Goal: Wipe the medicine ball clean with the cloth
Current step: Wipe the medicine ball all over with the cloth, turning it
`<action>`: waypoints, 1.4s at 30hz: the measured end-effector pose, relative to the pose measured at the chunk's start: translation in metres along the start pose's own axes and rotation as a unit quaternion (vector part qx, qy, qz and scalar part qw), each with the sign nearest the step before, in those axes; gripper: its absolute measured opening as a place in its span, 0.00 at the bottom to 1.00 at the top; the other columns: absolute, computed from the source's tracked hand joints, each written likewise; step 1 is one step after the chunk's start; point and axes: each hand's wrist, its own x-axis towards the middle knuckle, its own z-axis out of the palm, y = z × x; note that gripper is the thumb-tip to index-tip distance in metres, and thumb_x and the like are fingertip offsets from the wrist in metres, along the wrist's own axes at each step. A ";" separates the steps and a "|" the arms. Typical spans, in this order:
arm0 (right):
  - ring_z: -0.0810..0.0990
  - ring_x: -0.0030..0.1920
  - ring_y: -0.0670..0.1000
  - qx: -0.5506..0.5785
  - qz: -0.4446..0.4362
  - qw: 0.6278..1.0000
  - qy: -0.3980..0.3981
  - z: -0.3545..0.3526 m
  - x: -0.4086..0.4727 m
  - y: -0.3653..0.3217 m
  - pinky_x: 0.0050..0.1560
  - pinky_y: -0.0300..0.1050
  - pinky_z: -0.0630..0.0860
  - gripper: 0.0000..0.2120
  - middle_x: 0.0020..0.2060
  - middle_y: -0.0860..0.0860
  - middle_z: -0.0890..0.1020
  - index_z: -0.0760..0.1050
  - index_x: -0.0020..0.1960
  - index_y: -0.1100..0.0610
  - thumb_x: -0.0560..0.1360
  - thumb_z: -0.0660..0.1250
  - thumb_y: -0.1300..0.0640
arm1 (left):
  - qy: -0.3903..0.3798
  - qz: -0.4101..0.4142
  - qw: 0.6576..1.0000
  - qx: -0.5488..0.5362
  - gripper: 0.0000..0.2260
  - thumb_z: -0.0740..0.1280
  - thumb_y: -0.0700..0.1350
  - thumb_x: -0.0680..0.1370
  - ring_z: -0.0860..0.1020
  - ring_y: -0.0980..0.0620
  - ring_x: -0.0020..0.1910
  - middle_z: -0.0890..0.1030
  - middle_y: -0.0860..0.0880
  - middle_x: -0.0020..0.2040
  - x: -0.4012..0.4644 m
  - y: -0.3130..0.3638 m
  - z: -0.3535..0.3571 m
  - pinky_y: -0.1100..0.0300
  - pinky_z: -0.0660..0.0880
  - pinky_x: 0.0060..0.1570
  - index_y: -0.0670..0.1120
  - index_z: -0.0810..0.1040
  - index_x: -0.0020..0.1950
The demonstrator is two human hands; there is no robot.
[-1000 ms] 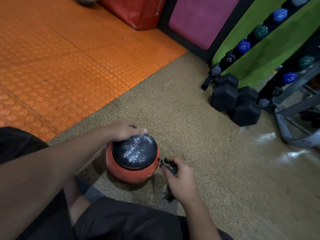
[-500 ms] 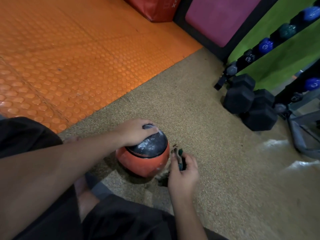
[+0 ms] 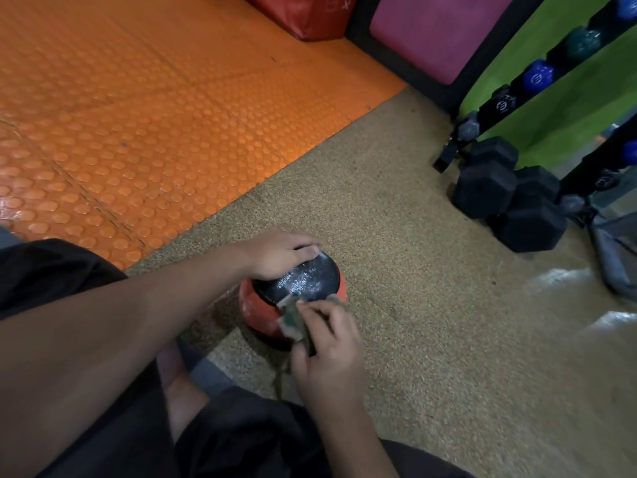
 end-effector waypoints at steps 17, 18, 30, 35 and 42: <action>0.84 0.52 0.47 0.210 0.376 0.900 0.062 -0.001 0.017 0.048 0.58 0.56 0.81 0.13 0.49 0.45 0.86 0.83 0.54 0.45 0.76 0.65 0.40 | -0.035 -0.001 0.999 -0.010 0.19 0.60 0.63 0.84 0.74 0.46 0.68 0.74 0.50 0.72 -0.004 0.008 -0.002 0.47 0.72 0.66 0.56 0.70 0.71; 0.84 0.53 0.47 0.206 0.378 0.901 0.061 0.001 0.017 0.050 0.58 0.57 0.80 0.14 0.49 0.45 0.86 0.83 0.55 0.46 0.76 0.65 0.41 | -0.024 0.017 0.999 -0.034 0.21 0.61 0.65 0.83 0.73 0.47 0.69 0.74 0.51 0.73 -0.005 0.010 0.002 0.47 0.71 0.68 0.57 0.71 0.72; 0.80 0.47 0.43 0.111 0.241 0.960 0.093 -0.008 -0.013 -0.003 0.50 0.35 0.75 0.12 0.44 0.45 0.79 0.85 0.57 0.57 0.75 0.71 0.57 | 0.091 -0.029 0.989 -0.110 0.15 0.69 0.63 0.80 0.75 0.52 0.70 0.79 0.61 0.71 0.001 0.015 0.020 0.54 0.68 0.69 0.62 0.84 0.65; 0.77 0.41 0.42 0.113 0.291 0.944 0.110 -0.006 0.016 0.023 0.42 0.36 0.71 0.04 0.39 0.46 0.76 0.85 0.48 0.59 0.75 0.72 0.62 | 0.112 -0.032 0.991 -0.069 0.20 0.65 0.68 0.79 0.76 0.48 0.70 0.79 0.56 0.72 -0.004 0.014 0.024 0.54 0.70 0.67 0.62 0.83 0.67; 0.77 0.45 0.40 0.113 0.298 0.938 0.136 0.001 -0.001 0.000 0.46 0.37 0.74 0.09 0.43 0.48 0.76 0.86 0.54 0.59 0.79 0.71 0.56 | 0.121 -0.073 0.986 -0.091 0.14 0.65 0.63 0.82 0.74 0.45 0.71 0.77 0.52 0.73 -0.008 0.021 0.020 0.51 0.69 0.66 0.63 0.83 0.65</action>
